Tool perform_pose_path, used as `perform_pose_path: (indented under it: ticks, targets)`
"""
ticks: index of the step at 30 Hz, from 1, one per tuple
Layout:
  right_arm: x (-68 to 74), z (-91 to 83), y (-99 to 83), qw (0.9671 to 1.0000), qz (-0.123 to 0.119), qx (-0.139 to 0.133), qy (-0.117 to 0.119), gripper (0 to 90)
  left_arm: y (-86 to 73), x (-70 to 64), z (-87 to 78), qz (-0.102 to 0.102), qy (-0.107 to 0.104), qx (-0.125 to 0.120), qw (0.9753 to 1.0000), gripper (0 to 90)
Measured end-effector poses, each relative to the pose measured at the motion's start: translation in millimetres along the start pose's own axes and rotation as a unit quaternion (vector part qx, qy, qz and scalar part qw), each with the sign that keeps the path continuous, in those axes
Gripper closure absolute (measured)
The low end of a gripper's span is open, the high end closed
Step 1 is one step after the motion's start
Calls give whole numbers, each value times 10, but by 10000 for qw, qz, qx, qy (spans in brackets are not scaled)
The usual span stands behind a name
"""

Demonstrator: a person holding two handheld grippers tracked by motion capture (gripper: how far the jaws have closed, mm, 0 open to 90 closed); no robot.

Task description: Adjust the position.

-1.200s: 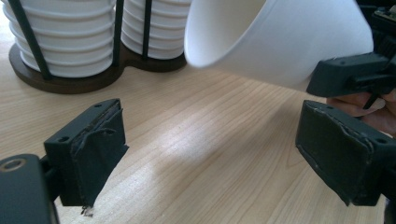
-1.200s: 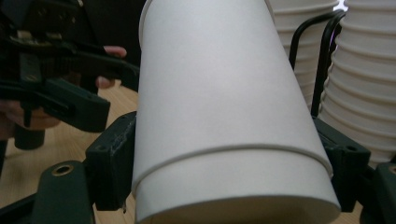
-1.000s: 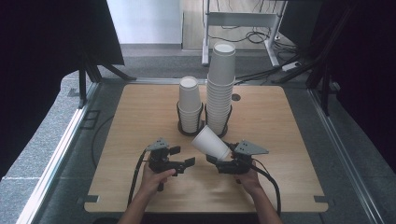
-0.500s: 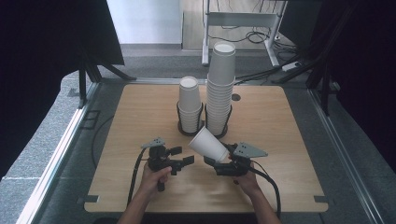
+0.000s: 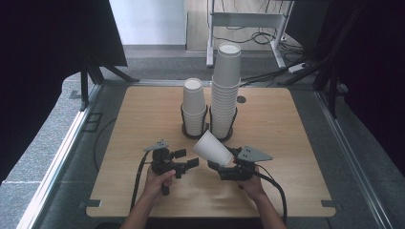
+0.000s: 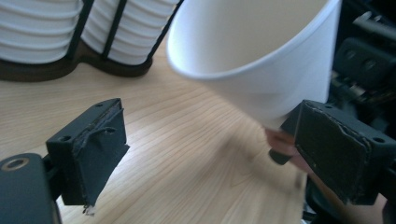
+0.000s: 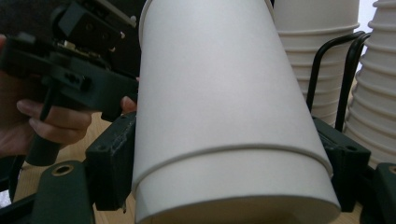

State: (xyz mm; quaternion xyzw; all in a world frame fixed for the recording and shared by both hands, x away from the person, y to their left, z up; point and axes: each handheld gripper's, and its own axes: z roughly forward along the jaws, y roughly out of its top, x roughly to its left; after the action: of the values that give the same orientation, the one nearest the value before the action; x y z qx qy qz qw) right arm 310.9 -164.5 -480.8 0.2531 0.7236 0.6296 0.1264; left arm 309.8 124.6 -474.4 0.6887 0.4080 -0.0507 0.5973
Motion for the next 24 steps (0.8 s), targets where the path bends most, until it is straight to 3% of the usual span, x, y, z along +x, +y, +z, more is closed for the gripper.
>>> perform_pose_path:
  ticks: [9,18,24]
  targets:
    - [107,35,-25,9996,-88,-202,184,215,51,-27,63,-176,-443,-20,9989,45]
    - [173,124,-77,9992,-201,-158,306,218,185,-64,210,-121,-569,-53,9983,11]
    - [171,156,-101,9994,-240,-57,257,219,187,-17,253,-267,-656,-160,9974,29]
